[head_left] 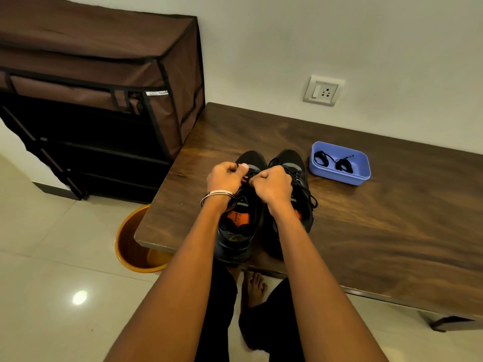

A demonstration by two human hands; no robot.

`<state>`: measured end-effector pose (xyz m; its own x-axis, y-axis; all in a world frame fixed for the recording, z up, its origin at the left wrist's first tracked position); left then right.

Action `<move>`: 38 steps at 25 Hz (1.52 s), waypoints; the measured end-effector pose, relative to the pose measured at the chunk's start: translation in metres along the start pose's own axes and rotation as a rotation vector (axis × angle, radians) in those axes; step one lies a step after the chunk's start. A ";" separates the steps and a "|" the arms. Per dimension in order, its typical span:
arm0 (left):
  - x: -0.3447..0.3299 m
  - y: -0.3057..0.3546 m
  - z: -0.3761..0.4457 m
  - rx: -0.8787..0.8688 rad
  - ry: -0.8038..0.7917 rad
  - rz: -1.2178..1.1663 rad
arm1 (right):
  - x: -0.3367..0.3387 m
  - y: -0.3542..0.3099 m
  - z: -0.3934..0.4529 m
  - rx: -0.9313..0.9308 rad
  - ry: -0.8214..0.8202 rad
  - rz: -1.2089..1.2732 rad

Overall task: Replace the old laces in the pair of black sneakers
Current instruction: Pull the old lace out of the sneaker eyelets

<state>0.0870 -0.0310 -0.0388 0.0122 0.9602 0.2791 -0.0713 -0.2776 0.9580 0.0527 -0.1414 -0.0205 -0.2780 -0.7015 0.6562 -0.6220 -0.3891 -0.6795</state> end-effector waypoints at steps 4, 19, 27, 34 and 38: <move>0.003 0.001 -0.007 -0.156 -0.144 0.065 | 0.008 0.001 0.001 0.076 0.049 -0.047; 0.000 0.003 -0.006 0.141 -0.095 -0.264 | 0.007 0.006 0.011 -0.124 -0.102 0.316; 0.013 -0.002 0.001 0.209 0.177 -0.281 | 0.023 0.005 -0.004 -0.386 -0.467 0.581; 0.012 0.009 -0.011 0.029 -0.015 0.338 | 0.048 -0.007 -0.011 -0.101 -0.552 0.867; 0.010 0.017 -0.021 -0.123 -0.305 0.273 | 0.043 -0.003 0.000 0.073 -0.341 0.431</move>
<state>0.0652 -0.0256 -0.0206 0.2691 0.7936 0.5457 -0.2311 -0.4968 0.8365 0.0427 -0.1700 0.0100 -0.2360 -0.9552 0.1785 -0.4489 -0.0557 -0.8918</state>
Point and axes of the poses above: each hand's wrist, its own z-axis towards the middle knuckle, its own x-axis out of the back of the hand, y = z × x, the point moved 1 cm from there along z, towards the middle knuckle, and after that the axes turned 14 degrees about -x, right-handed, at the moved point
